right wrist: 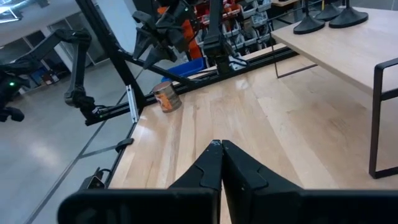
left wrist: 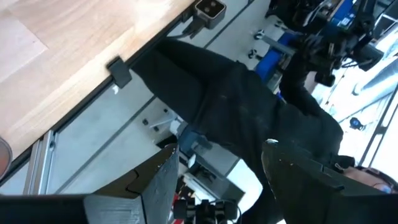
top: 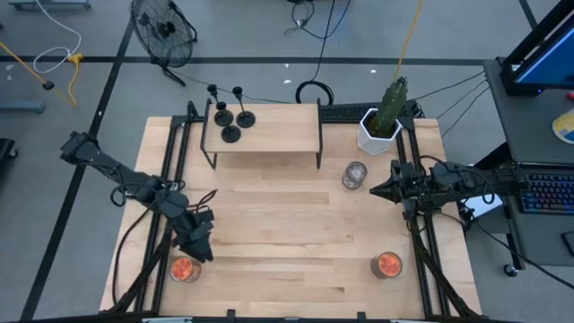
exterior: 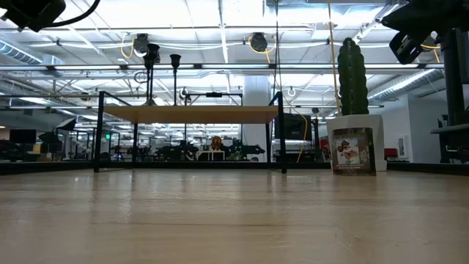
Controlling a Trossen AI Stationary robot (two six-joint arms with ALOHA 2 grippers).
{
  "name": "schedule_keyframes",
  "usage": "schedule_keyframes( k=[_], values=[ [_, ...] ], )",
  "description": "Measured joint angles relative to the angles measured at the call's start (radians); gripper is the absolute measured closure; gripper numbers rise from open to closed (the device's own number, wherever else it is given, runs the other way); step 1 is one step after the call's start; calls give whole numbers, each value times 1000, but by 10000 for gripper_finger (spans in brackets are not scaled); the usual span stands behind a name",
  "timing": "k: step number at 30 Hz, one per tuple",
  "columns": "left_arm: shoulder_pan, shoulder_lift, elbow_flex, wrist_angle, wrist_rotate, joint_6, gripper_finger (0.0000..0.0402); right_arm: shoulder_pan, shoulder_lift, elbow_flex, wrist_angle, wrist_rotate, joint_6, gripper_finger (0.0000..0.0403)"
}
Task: Pick & Place candle stick holders
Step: Put the left orange scented candle on the shelf
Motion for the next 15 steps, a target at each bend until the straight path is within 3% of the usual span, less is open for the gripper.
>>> schedule_keyframes(
  k=[8, 15],
  values=[
    [-19, -14, 0, -8, 2, 11, 165, 0, 0, 0, 0, 0, -3, 403],
    [-19, -47, 0, -222, -31, 3, 165, 0, 0, 0, -7, 0, -26, 403]
  ],
)
